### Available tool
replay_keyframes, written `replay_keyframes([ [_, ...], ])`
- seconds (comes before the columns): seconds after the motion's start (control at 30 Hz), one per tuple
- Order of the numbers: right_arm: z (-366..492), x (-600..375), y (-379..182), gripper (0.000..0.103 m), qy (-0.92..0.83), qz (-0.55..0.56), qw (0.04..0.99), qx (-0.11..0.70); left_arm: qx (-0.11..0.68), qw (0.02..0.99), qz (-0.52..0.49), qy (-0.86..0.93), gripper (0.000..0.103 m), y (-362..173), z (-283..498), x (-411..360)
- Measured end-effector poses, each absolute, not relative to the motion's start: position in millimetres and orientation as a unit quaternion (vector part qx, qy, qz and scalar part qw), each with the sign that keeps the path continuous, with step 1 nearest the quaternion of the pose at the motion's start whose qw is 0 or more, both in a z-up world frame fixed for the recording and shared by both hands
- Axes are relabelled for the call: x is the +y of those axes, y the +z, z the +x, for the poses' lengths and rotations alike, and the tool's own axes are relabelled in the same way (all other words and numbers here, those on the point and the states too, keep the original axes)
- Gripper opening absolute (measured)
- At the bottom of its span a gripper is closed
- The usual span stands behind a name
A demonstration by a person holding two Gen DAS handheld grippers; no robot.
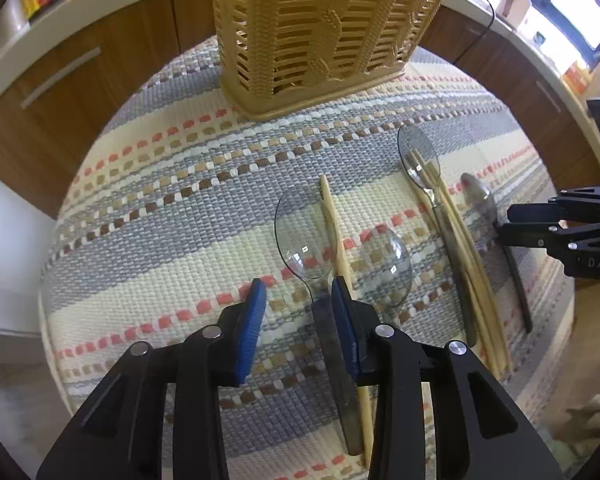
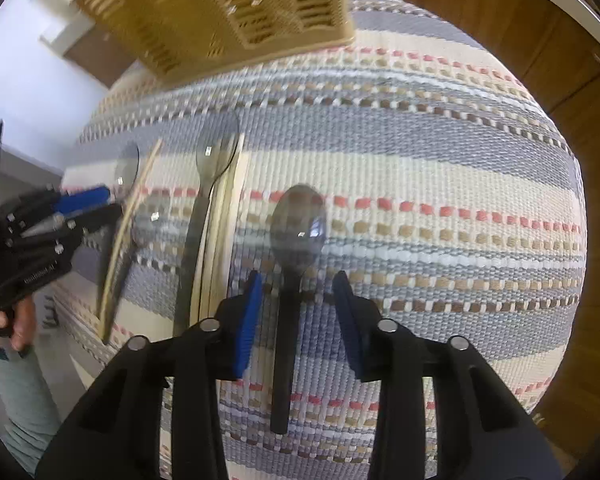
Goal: Organize utensils
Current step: 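Grasp a clear spoon with the left tool while the right tool grasps a metal spoon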
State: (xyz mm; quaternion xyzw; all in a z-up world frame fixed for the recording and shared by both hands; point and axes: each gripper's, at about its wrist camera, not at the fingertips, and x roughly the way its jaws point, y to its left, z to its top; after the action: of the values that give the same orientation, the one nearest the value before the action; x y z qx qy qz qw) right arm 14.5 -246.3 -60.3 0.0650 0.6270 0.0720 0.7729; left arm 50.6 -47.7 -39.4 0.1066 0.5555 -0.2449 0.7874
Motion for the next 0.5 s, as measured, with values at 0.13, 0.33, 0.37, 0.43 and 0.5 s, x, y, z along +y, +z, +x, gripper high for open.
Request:
replay_keyframes([
  [0.13, 11, -224, -66, 0.024, 0.064, 0.017, 0.772, 0.632, 0.555, 0.789, 0.115, -0.239, 0.019, -39, 50, -52],
  [0.33, 3, -209, -69, 0.019, 0.062, -0.003, 0.769, 0.636, 0.562, 0.785, 0.101, -0.241, 0.013, -39, 55, -40],
  [0.37, 2, -207, -69, 0.019, 0.062, -0.003, 0.768, 0.637, 0.563, 0.784, 0.103, -0.241, 0.014, -38, 54, -37],
  [0.43, 1, -206, -69, 0.019, 0.063, -0.002, 0.765, 0.641, 0.563, 0.783, 0.113, -0.241, 0.016, -38, 53, -39],
  [0.5, 4, -207, -71, 0.019, 0.064, -0.008, 0.762, 0.644, 0.562, 0.782, 0.126, -0.237, 0.018, -38, 51, -43],
])
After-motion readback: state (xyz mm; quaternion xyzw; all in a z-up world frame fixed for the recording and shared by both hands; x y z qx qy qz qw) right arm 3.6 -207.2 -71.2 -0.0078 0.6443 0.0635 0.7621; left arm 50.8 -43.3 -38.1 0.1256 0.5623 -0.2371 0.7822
